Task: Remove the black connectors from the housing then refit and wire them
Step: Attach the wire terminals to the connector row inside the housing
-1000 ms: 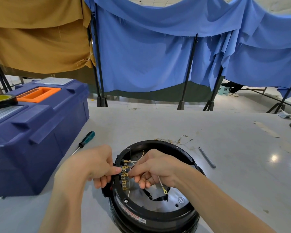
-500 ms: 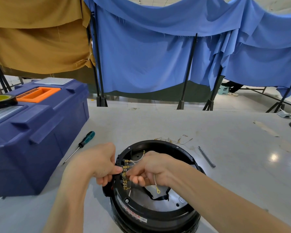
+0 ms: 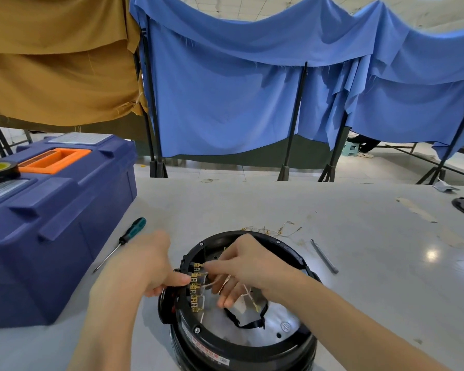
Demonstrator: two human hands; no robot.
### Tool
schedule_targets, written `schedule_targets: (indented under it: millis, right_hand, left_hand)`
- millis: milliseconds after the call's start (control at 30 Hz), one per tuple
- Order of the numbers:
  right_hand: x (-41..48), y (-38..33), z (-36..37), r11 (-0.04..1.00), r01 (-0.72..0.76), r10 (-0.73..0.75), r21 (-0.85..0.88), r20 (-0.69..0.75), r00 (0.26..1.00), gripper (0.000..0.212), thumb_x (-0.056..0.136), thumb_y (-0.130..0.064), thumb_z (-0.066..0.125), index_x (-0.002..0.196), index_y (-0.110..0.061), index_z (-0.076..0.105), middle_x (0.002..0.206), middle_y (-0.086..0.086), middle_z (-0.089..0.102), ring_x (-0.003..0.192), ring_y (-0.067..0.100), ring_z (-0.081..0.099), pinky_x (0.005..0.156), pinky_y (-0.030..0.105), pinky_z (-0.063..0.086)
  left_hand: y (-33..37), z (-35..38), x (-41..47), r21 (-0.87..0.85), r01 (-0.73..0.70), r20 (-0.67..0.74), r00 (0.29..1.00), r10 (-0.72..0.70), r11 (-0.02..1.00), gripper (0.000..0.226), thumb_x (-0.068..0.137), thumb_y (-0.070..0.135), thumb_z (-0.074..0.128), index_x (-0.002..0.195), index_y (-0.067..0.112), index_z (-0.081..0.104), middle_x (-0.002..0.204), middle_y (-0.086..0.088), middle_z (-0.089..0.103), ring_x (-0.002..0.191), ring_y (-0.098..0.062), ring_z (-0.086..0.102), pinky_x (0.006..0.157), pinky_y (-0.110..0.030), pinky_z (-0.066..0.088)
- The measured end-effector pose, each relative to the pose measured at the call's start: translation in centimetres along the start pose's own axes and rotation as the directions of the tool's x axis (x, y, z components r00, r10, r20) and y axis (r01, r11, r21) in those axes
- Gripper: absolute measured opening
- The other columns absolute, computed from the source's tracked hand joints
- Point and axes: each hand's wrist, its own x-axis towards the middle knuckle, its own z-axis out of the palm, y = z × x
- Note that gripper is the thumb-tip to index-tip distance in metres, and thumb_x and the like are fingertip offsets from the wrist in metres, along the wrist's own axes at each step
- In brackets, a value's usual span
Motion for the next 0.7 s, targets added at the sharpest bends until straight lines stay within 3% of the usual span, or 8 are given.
schedule_targets:
  millis: [67, 133, 200, 333, 433, 533, 600, 700]
  right_hand:
    - [-0.3, 0.1, -1.1, 0.984, 0.105, -0.129, -0.146, -0.163, 0.978, 0.025, 0.091, -0.019, 0.064, 0.084, 0.005, 0.067, 0.07, 0.02, 0.07, 0.049, 0.025, 0.068, 0.049, 0.031, 0.056]
    - [-0.3, 0.3, -2.6, 0.952, 0.172, -0.252, -0.254, -0.327, 0.911, 0.022, 0.09, -0.018, 0.062, 0.078, -0.001, 0.068, 0.065, 0.014, 0.07, 0.052, 0.025, 0.069, 0.047, 0.033, 0.056]
    - [0.1, 0.7, -4.8, 0.941, 0.197, -0.312, -0.275, -0.48, 0.82, 0.02, 0.089, -0.015, 0.061, 0.073, -0.005, 0.069, 0.061, 0.011, 0.07, 0.051, 0.023, 0.069, 0.055, 0.041, 0.06]
    - [2.0, 3.5, -10.4, 0.94, 0.07, -0.298, -0.334, -0.704, 0.645, 0.016, 0.088, -0.009, 0.06, 0.074, -0.008, 0.069, 0.074, 0.009, 0.073, 0.071, 0.024, 0.071, 0.076, 0.04, 0.058]
    - [3.4, 7.3, -13.2, 0.911, -0.105, -0.22, -0.399, -0.684, 0.696, 0.021, 0.09, -0.005, 0.057, 0.106, -0.01, 0.071, 0.117, 0.007, 0.068, 0.109, 0.024, 0.061, 0.094, 0.031, 0.045]
    - [5.0, 10.6, -13.8, 0.859, -0.144, -0.192, -0.491, -0.57, 0.799, 0.04, 0.093, -0.006, 0.053, 0.13, -0.019, 0.06, 0.149, 0.004, 0.04, 0.132, 0.028, 0.042, 0.11, 0.037, 0.031]
    - [6.1, 11.8, -13.6, 0.799, -0.196, -0.207, -0.569, -0.566, 0.798, 0.044, 0.093, -0.012, 0.05, 0.134, -0.028, 0.056, 0.151, -0.001, 0.037, 0.134, 0.028, 0.037, 0.109, 0.036, 0.023]
    - [7.2, 12.1, -13.0, 0.745, -0.286, -0.255, -0.603, -0.653, 0.713, 0.035, 0.092, -0.019, 0.049, 0.124, -0.028, 0.061, 0.134, -0.005, 0.055, 0.127, 0.023, 0.039, 0.088, 0.031, 0.013]
  left_hand:
    - [-0.3, -0.3, 0.5, 0.002, 0.012, -0.151, 0.988, -0.011, 1.0, 0.044, 0.074, 0.051, 0.075, 0.068, 0.011, 0.058, 0.057, 0.003, 0.062, 0.053, -0.012, 0.055, 0.056, -0.021, 0.046]
    - [-0.5, 0.0, 1.3, -0.176, -0.083, -0.318, 0.948, 0.023, 0.981, 0.036, 0.075, 0.049, 0.075, 0.069, 0.016, 0.064, 0.059, 0.004, 0.065, 0.059, -0.011, 0.059, 0.054, -0.024, 0.043]
    - [-0.2, 0.9, 1.9, -0.314, -0.222, -0.451, 0.891, 0.06, 0.923, 0.024, 0.079, 0.044, 0.073, 0.076, 0.022, 0.065, 0.071, 0.006, 0.064, 0.069, -0.009, 0.058, 0.058, -0.025, 0.042]
    - [1.2, 3.1, 3.6, -0.398, -0.394, -0.523, 0.839, 0.148, 0.829, 0.017, 0.089, 0.035, 0.064, 0.103, 0.028, 0.068, 0.091, 0.01, 0.065, 0.084, -0.006, 0.06, 0.077, -0.029, 0.046]
    - [1.7, 4.5, 4.6, -0.425, -0.413, -0.485, 0.855, 0.182, 0.805, 0.027, 0.093, 0.033, 0.06, 0.119, 0.028, 0.067, 0.101, 0.01, 0.067, 0.092, -0.008, 0.062, 0.089, -0.033, 0.049]
    - [1.6, 5.4, 5.2, -0.344, -0.391, -0.49, 0.85, 0.192, 0.853, 0.025, 0.095, 0.034, 0.057, 0.117, 0.033, 0.068, 0.105, 0.01, 0.071, 0.09, -0.008, 0.061, 0.08, -0.025, 0.044]
    - [1.4, 5.5, 5.5, -0.342, -0.39, -0.486, 0.852, 0.195, 0.855, 0.024, 0.095, 0.035, 0.056, 0.115, 0.034, 0.068, 0.107, 0.01, 0.071, 0.091, -0.008, 0.06, 0.08, -0.023, 0.042]
    - [1.2, 5.6, 5.8, -0.34, -0.399, -0.482, 0.852, 0.206, 0.852, 0.024, 0.095, 0.034, 0.055, 0.116, 0.035, 0.068, 0.108, 0.011, 0.07, 0.093, -0.007, 0.059, 0.081, -0.022, 0.042]
